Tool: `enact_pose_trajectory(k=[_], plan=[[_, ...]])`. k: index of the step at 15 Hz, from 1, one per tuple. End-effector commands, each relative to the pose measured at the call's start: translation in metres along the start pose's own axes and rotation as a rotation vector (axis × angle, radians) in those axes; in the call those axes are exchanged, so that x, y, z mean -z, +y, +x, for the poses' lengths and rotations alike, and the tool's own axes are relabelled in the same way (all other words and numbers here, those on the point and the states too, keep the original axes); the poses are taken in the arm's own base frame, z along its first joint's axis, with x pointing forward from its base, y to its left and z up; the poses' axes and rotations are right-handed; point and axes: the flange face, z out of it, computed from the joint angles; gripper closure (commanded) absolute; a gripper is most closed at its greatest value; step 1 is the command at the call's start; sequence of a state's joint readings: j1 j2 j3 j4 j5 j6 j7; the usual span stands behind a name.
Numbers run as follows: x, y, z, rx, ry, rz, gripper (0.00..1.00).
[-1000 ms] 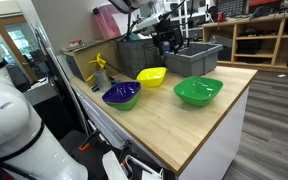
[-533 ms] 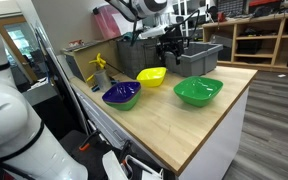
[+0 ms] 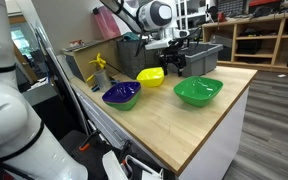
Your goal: Stack the bowls together then move the stack backwards.
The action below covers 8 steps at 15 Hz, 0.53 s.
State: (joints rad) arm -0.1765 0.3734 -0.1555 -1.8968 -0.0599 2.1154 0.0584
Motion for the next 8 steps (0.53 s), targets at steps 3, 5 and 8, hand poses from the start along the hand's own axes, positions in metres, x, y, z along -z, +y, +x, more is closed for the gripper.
enact_pose_trajectory(k=[3,5,8], plan=[[-0.024,0.016,0.008,0.008,-0.018,-0.031,0.00],[-0.032,0.023,0.008,0.003,-0.027,-0.043,0.00],[-0.047,0.030,0.010,-0.001,-0.037,-0.053,0.00]])
